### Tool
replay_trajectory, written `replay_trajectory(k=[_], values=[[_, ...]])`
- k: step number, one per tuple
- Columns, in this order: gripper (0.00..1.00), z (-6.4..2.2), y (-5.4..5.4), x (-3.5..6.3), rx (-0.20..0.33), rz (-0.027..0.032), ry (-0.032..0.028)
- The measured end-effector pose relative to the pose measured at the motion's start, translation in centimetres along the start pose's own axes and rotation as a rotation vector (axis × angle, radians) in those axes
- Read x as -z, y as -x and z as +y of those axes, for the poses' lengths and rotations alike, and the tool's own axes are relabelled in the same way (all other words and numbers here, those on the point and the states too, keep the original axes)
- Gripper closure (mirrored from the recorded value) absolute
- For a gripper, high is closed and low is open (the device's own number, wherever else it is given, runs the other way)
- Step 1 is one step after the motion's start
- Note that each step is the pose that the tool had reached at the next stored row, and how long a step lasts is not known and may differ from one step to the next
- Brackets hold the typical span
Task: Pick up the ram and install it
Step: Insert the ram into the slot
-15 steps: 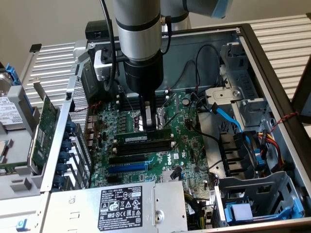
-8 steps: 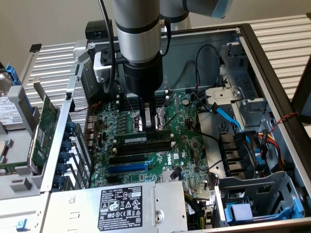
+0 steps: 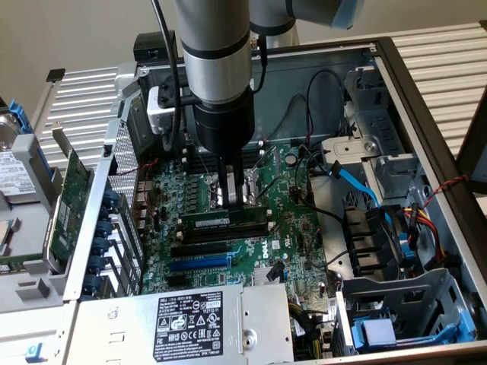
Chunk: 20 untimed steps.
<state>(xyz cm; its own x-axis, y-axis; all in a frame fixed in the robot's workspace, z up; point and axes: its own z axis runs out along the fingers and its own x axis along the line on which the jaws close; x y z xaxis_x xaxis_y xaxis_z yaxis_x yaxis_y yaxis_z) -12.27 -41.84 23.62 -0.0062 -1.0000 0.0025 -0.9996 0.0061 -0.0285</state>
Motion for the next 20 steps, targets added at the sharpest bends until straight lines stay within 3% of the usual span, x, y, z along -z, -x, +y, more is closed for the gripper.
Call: replay_trajectory(k=[20], values=[[0.87,0.04,-0.04,-0.27,0.000,-0.0047,-0.0026]])
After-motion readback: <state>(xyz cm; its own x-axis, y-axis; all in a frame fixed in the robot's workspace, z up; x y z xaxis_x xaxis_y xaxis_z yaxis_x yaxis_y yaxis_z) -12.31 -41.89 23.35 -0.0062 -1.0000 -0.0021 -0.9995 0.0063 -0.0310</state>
